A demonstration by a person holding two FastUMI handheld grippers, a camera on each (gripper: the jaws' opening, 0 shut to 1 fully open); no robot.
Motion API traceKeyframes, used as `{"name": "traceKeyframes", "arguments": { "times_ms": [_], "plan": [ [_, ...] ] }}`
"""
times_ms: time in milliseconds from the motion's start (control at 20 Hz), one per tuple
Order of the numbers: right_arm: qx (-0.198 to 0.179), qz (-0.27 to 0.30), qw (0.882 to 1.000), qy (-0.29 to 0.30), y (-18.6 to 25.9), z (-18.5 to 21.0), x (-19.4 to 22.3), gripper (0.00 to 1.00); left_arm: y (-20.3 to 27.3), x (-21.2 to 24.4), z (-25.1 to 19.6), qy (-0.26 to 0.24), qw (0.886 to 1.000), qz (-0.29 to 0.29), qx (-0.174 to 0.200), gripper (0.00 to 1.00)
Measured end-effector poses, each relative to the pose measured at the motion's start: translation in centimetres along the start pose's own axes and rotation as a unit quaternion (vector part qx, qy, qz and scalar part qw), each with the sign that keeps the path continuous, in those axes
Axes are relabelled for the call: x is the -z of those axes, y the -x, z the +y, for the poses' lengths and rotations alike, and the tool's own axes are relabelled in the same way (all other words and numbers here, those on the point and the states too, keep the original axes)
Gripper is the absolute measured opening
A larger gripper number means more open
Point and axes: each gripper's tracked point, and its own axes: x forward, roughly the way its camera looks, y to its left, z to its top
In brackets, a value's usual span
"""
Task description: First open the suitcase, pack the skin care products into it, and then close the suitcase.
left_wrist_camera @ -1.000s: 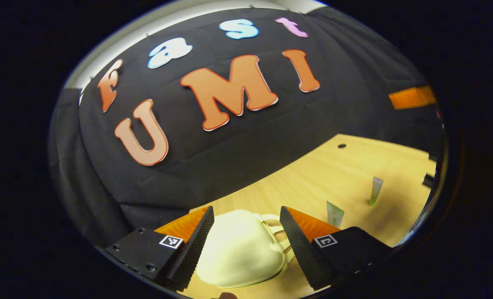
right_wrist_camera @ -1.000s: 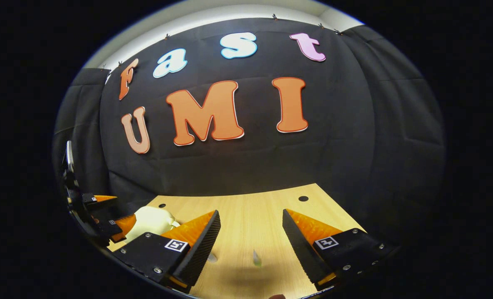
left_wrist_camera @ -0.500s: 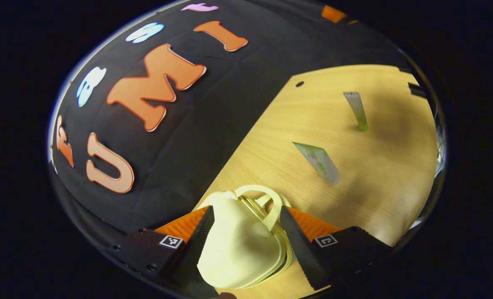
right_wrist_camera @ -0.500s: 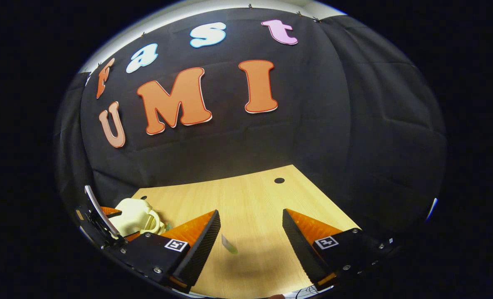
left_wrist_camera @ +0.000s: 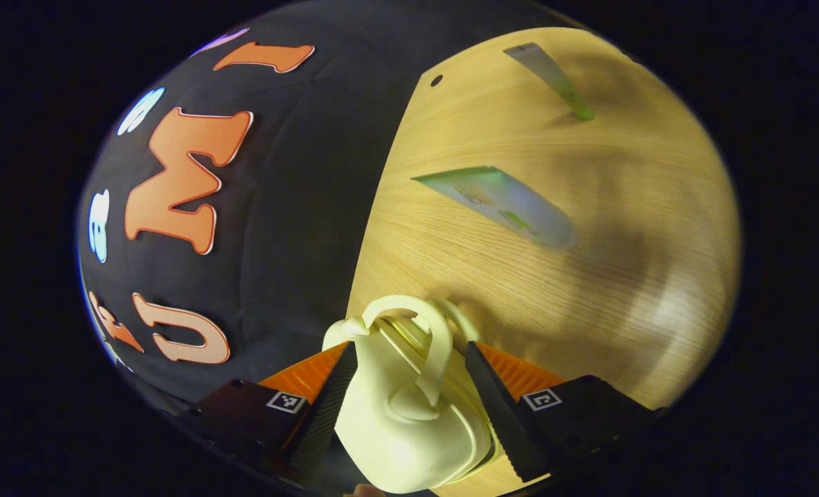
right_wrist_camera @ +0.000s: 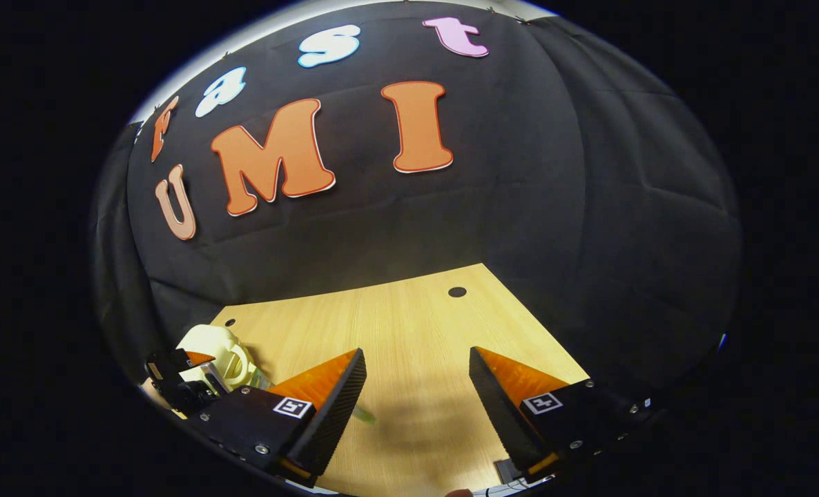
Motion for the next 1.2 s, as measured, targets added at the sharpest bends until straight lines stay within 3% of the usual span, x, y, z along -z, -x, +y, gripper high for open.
{"name": "traceKeyframes", "arguments": {
  "times_ms": [450,500,600,700,750,800,900,1000,1200],
  "plan": [
    [0.013,-0.006,1.000,-0.017,-0.3,-1.6,-1.3,0.95,-3.6,0.6,0.1,-0.036,0.998,0.053,0.023,0.96],
    [0.015,-0.007,1.000,-0.018,-0.3,-1.8,-1.5,0.95,-3.5,0.4,-0.5,-0.033,0.997,0.056,0.029,0.62],
    [0.017,-0.009,1.000,-0.022,0.0,-2.2,-1.7,0.95,-3.6,1.2,-2.3,-0.030,0.995,0.078,0.061,0.55],
    [0.015,-0.010,1.000,-0.026,0.1,-2.4,-1.9,0.95,-4.2,0.9,-2.2,-0.025,0.995,0.073,0.059,0.16],
    [0.013,-0.012,1.000,-0.025,0.1,-2.4,-2.0,0.95,-3.8,0.5,-1.8,-0.020,0.995,0.071,0.062,0.09],
    [0.011,-0.016,1.000,-0.023,0.2,-2.4,-2.3,0.95,-3.5,0.4,-1.4,-0.010,0.995,0.074,0.067,0.09],
    [0.010,-0.024,0.999,-0.020,0.1,-2.2,-2.8,0.95,-3.1,0.0,-0.9,0.050,0.992,0.076,0.086,0.09],
    [0.008,-0.033,0.999,-0.028,0.0,-1.7,-3.3,0.95,-2.5,-0.1,-0.5,0.127,0.982,0.077,0.119,0.09],
    [-0.013,-0.029,0.998,-0.045,-0.5,0.5,-2.8,0.95,-0.9,-1.6,2.5,0.272,0.947,0.031,0.167,0.09]
  ]
}}
